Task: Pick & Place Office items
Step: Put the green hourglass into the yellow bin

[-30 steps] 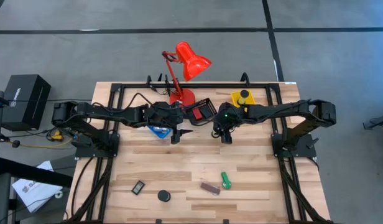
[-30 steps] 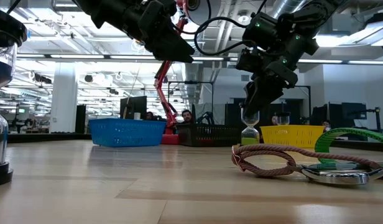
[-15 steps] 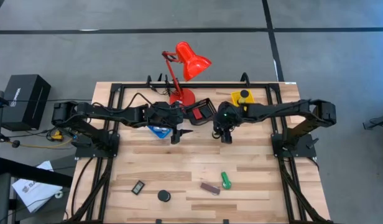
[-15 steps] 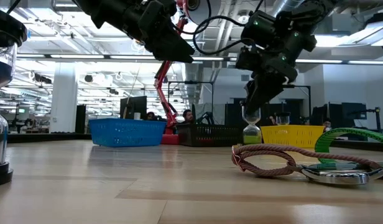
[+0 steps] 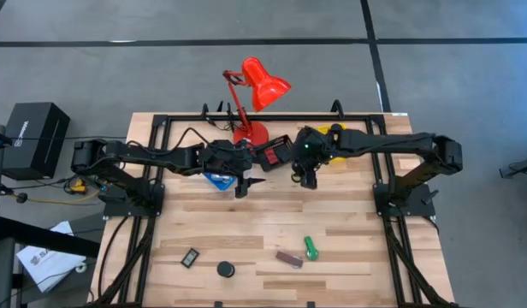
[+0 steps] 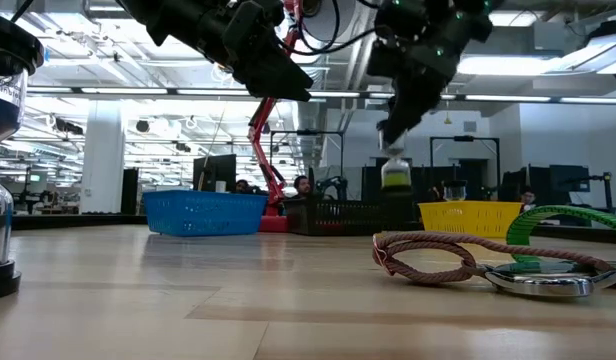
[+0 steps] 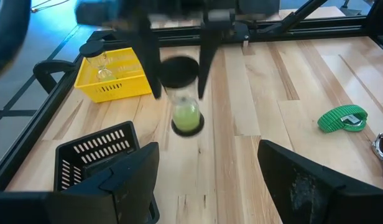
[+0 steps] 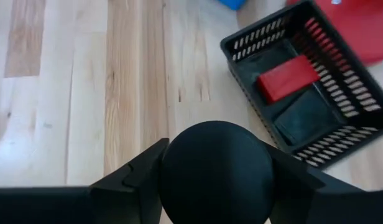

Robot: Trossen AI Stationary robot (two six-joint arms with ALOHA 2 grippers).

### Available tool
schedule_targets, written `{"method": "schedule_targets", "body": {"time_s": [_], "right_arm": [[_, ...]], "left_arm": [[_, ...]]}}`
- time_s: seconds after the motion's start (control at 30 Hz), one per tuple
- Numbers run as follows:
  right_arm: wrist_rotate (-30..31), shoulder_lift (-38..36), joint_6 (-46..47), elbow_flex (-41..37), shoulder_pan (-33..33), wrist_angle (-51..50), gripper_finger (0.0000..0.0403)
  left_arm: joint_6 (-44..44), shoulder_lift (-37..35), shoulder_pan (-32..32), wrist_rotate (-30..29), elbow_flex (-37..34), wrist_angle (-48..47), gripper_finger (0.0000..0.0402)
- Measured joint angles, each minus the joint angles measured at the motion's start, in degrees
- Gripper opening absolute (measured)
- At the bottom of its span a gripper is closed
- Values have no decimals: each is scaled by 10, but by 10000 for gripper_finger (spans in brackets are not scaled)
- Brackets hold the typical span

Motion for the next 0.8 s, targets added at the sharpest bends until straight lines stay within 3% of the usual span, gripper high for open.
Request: {"method": "schedule_targets", "body": {"time_s": [0.2,0.47,0.8], "right_arm": [[10,0,2,96,-16,-110,200],[80,0,0,207,-40,-258,200],[136,-42,26,235,-93,-393,198]], "left_arm": [[0,0,-1,0,-2,1,269],[0,0,-1,0,-28,0,269],[0,0,-1,0,-28,3,269]]}}
